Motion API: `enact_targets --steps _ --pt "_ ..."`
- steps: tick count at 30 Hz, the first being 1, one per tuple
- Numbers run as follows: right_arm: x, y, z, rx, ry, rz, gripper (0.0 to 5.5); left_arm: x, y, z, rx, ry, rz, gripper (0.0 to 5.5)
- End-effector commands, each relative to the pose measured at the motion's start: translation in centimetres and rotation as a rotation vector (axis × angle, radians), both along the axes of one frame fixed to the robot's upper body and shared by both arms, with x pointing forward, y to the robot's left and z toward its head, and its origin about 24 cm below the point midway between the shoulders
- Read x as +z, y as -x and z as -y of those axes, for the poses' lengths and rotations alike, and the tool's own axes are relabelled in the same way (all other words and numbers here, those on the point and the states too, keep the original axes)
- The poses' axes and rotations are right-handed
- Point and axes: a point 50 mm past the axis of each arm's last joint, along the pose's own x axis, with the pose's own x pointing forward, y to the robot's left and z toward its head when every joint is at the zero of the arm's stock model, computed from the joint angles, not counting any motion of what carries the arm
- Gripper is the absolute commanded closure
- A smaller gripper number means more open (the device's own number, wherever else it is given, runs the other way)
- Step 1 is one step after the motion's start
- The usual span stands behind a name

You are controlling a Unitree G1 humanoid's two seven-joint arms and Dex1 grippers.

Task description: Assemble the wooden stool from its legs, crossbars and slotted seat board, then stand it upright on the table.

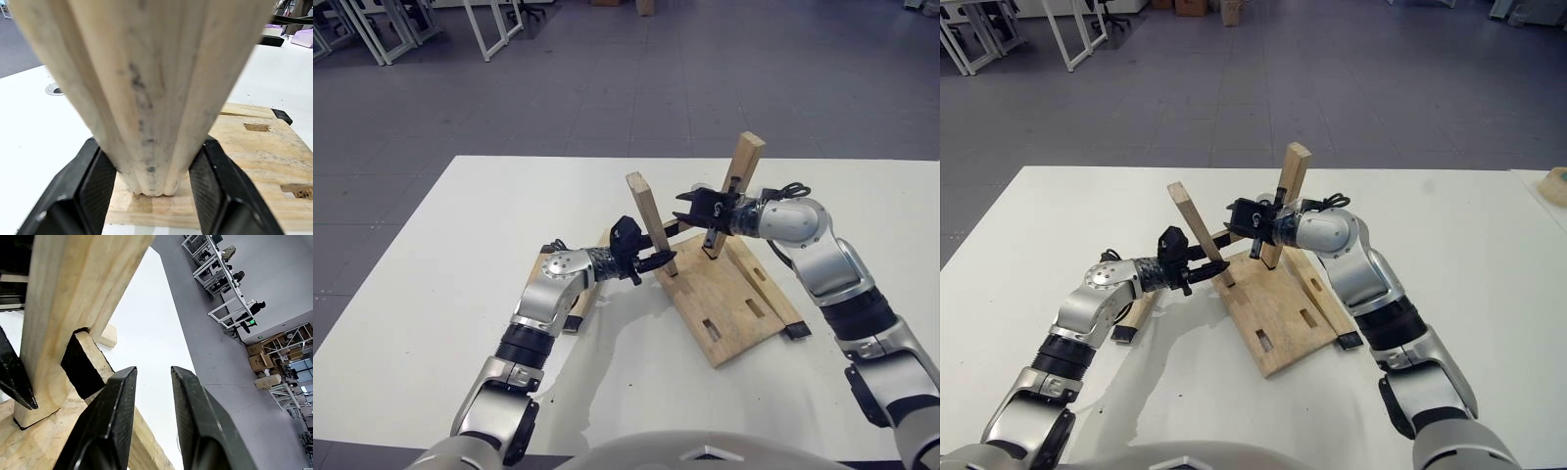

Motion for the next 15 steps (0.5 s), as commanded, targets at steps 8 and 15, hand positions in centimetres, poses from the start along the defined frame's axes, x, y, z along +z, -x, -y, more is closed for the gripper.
enact_targets --steps 8,15 --pt "9.5 0.1 2.0 -0.157 -0.533 0.319 4.21 -1.3 -0.2 -1.5 0.068 -0.072 -0.087 3.45" --pt "9.0 2.1 4.5 -0.136 -0.718 0.106 4.21 2.1 -0.7 -1.8 0.081 -0.047 0.049 2.56"
